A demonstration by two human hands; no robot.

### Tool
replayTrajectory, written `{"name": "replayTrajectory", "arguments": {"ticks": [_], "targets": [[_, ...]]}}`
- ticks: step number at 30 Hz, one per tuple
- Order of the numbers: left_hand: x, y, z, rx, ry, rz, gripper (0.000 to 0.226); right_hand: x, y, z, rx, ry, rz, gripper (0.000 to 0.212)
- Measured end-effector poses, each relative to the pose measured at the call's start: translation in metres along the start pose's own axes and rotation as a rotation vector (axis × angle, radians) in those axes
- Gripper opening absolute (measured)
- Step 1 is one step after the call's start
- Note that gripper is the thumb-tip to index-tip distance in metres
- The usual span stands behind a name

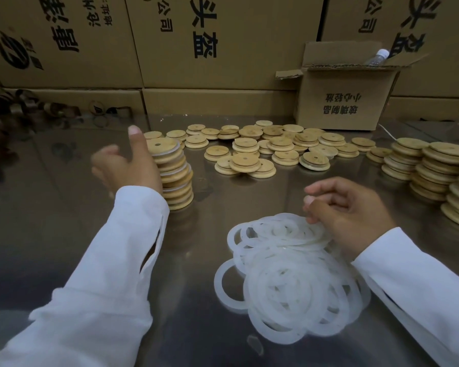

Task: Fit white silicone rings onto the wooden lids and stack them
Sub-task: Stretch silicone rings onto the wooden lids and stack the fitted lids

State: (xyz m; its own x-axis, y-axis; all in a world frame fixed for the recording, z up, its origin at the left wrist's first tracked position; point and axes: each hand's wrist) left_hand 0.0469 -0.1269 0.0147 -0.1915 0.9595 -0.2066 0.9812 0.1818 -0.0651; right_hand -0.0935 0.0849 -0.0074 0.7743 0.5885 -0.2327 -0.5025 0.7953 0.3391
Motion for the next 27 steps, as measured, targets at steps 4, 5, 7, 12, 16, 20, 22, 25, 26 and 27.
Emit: {"name": "replayTrajectory", "arguments": {"ticks": [4,5,7,12,16,20,22,25,26,27], "targets": [[0.034,0.002,-0.008,0.125,-0.574,0.000,0.018,-0.003,0.001,-0.003,0.018,0.021,-0.024,0.006],[0.044,0.000,-0.007,0.149,-0.625,0.096,0.012,-0.004,0.002,-0.004,0.028,0.025,-0.031,0.006],[0.063,-0.006,-0.003,0.154,-0.615,0.363,0.009,-0.007,0.003,-0.008,0.051,0.022,-0.040,0.008],[0.083,-0.019,0.022,-0.088,-0.307,0.924,0.014,-0.035,-0.006,-0.009,0.044,-0.072,-0.007,0.012],[0.078,-0.025,0.033,-0.092,-0.129,0.927,0.015,-0.089,-0.028,0.005,0.040,-0.134,0.013,0.006],[0.074,-0.031,0.035,-0.021,-0.060,0.849,0.019,-0.131,-0.061,0.018,0.176,-0.116,0.078,0.048],[0.073,-0.033,0.035,0.019,-0.057,0.787,0.020,-0.142,-0.076,0.022,0.289,-0.105,0.166,0.065],[0.069,-0.035,0.033,0.054,-0.118,0.708,0.022,-0.151,-0.093,0.026,0.584,-0.102,0.277,0.068],[0.068,-0.035,0.033,0.061,-0.136,0.695,0.023,-0.152,-0.096,0.027,0.679,-0.092,0.296,0.065],[0.068,-0.035,0.033,0.064,-0.146,0.689,0.024,-0.152,-0.099,0.026,0.737,-0.079,0.300,0.062]]}}
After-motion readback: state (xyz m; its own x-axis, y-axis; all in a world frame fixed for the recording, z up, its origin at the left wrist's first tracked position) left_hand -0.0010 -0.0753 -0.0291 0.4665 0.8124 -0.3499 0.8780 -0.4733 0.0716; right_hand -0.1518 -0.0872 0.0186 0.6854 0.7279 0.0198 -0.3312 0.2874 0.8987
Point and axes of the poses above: each hand's wrist, its own x-axis away from the middle knuckle, its own y-axis out of the back of the hand, z = x × y, and after that the axes turned 3 degrees about -y, right-handed
